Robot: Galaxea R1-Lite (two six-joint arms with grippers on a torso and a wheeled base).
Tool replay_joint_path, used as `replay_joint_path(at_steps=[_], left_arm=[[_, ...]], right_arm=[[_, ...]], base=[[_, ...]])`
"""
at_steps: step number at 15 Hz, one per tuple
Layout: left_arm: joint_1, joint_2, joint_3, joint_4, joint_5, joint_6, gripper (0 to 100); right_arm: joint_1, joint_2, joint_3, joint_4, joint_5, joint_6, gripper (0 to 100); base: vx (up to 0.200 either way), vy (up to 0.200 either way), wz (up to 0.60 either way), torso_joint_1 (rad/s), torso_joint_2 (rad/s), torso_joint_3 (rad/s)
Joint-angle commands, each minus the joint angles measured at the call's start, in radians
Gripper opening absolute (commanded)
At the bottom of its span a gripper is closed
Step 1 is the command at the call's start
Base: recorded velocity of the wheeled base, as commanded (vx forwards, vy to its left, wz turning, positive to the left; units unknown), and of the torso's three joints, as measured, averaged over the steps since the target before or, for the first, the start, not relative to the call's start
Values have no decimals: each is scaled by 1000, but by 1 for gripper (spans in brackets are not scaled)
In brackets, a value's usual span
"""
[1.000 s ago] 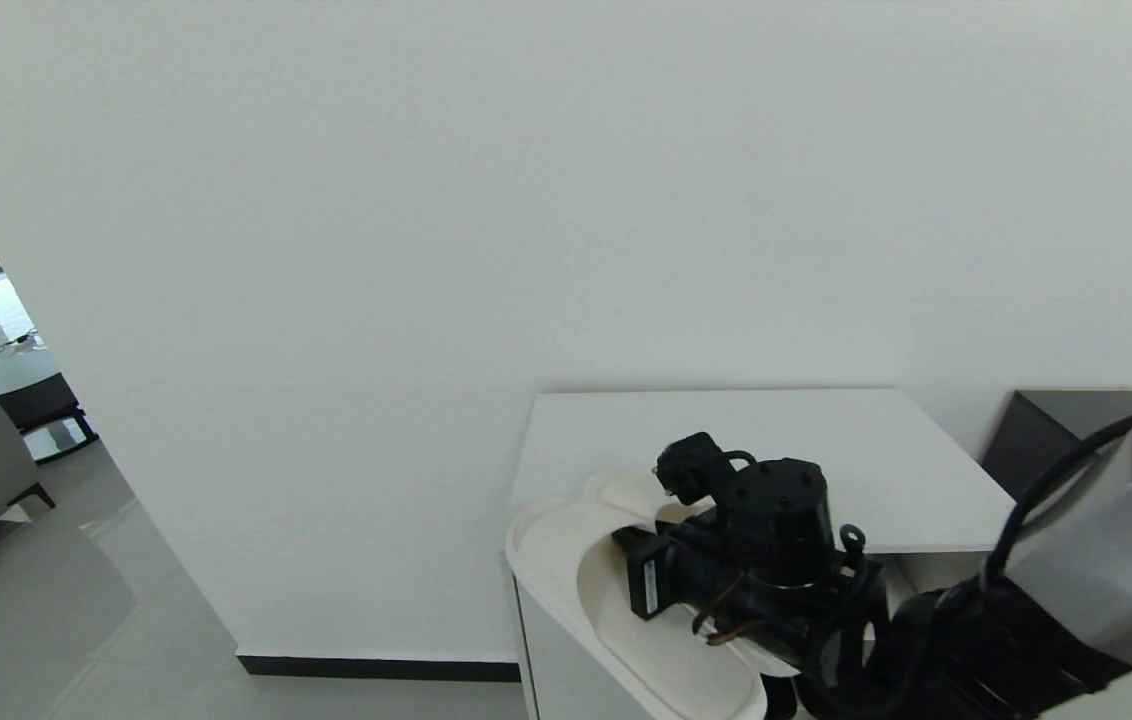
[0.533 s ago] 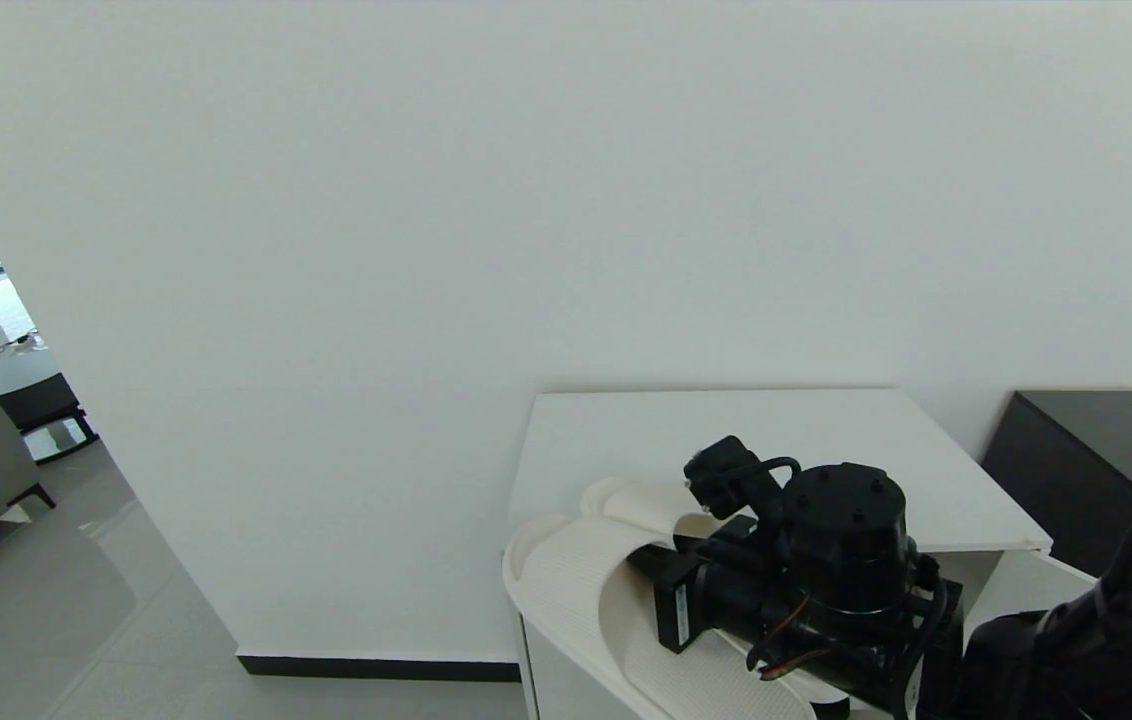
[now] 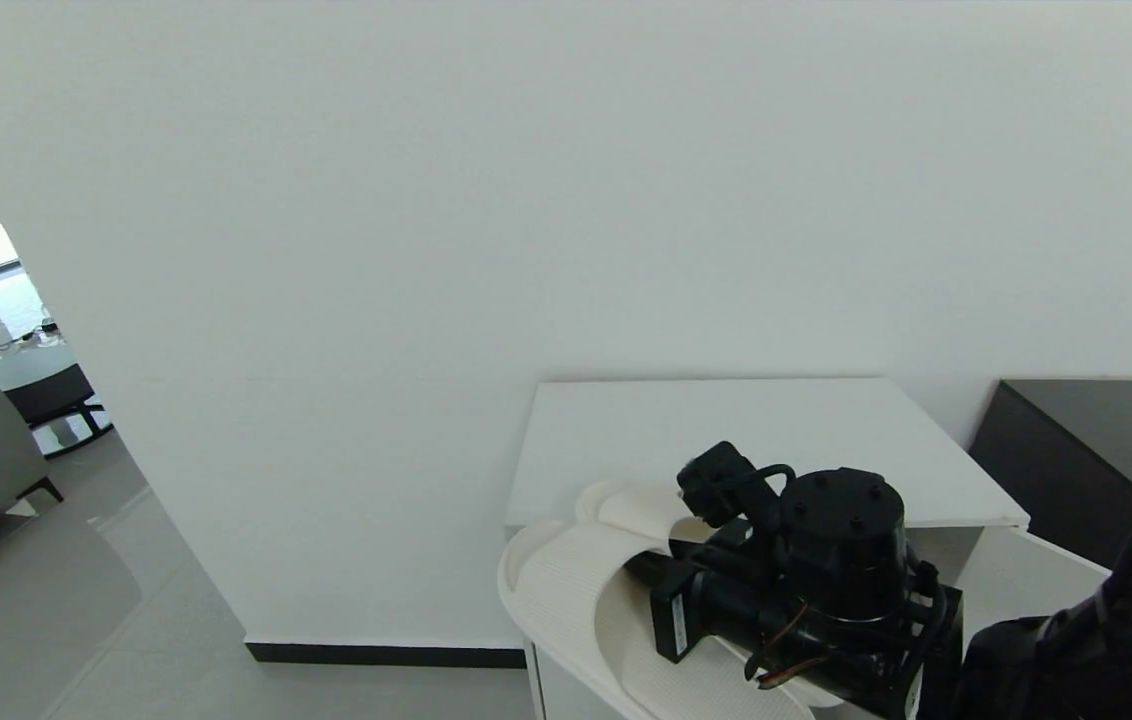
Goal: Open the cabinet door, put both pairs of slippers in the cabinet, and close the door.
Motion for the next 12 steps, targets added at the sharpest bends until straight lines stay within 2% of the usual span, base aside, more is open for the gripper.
replay_joint_path(at_steps=[1, 4, 5, 7, 8, 9, 12], left_arm=[[0, 1, 0, 0, 0, -2, 0], [0, 1, 0, 0, 2, -2, 0], [0, 1, 0, 0, 2, -2, 0], [0, 1, 0, 0, 2, -2, 0], [0, 1, 0, 0, 2, -2, 0], [0, 1, 0, 0, 2, -2, 0], [0, 1, 0, 0, 2, -2, 0]], right_arm=[[-1, 7, 1, 1, -2, -6, 0], [0, 13, 24, -18, 4, -35, 0], [2, 13, 53, -48, 32, -35, 0], [-6, 26, 151, -246, 207, -35, 0], [-18, 57, 174, -343, 239, -35, 0], [-21, 91, 181, -386, 239, -35, 0], [-21, 100, 211, -393, 244, -34, 0]], base=[[-200, 0, 0, -12, 2, 7], [-200, 0, 0, -4, 1, 6], [0, 0, 0, 0, 0, 0], [0, 0, 0, 0, 0, 0], [0, 0, 0, 0, 0, 0], [0, 0, 0, 0, 0, 0], [0, 0, 0, 0, 0, 0]])
